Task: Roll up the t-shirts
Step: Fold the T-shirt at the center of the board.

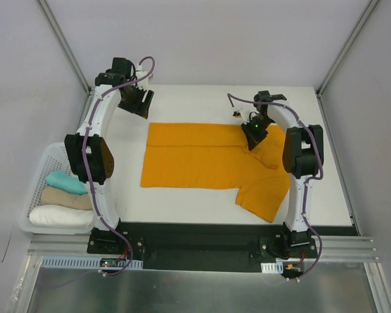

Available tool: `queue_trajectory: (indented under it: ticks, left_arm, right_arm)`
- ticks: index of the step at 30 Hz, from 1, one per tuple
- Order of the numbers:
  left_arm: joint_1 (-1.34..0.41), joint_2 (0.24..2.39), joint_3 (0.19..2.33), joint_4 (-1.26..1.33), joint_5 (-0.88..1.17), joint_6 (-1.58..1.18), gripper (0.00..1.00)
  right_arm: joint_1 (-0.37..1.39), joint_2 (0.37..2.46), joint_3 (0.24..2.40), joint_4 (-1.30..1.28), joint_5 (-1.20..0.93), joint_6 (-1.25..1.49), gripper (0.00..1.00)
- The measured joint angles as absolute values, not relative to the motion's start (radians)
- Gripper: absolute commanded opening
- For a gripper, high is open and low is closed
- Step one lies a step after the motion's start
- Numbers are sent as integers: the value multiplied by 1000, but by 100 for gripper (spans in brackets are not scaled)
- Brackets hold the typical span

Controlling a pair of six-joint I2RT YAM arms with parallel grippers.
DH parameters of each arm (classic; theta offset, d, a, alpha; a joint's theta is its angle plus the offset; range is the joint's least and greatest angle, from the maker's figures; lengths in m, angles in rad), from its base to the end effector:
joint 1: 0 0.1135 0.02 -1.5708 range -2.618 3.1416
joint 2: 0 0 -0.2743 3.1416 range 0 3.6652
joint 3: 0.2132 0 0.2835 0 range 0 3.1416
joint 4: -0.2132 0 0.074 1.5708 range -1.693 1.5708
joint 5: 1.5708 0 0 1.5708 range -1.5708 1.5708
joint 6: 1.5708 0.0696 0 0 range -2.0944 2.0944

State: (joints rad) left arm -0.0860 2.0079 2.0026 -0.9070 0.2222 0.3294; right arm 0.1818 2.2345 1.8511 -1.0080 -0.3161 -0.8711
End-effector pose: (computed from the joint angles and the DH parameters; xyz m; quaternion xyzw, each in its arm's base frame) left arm 0.4972 -0.0583 0.3083 0.2290 0.9128 -0.0651 0.3317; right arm 0.4813 0.1105 0.1436 -0.5064 0.8433 0.1176 0.1362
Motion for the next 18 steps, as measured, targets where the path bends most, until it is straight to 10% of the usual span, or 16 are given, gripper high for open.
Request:
queue_trajectory:
  ticks: [7, 18]
  left_arm:
    - [-86, 2008, 2005, -908, 225, 330, 67]
    - [-86, 2008, 2007, -915, 252, 330, 65]
  right_arm:
    - [339, 2002, 1652, -960, -206, -710, 41]
    - [332, 1973, 1720, -1004, -142, -636, 29]
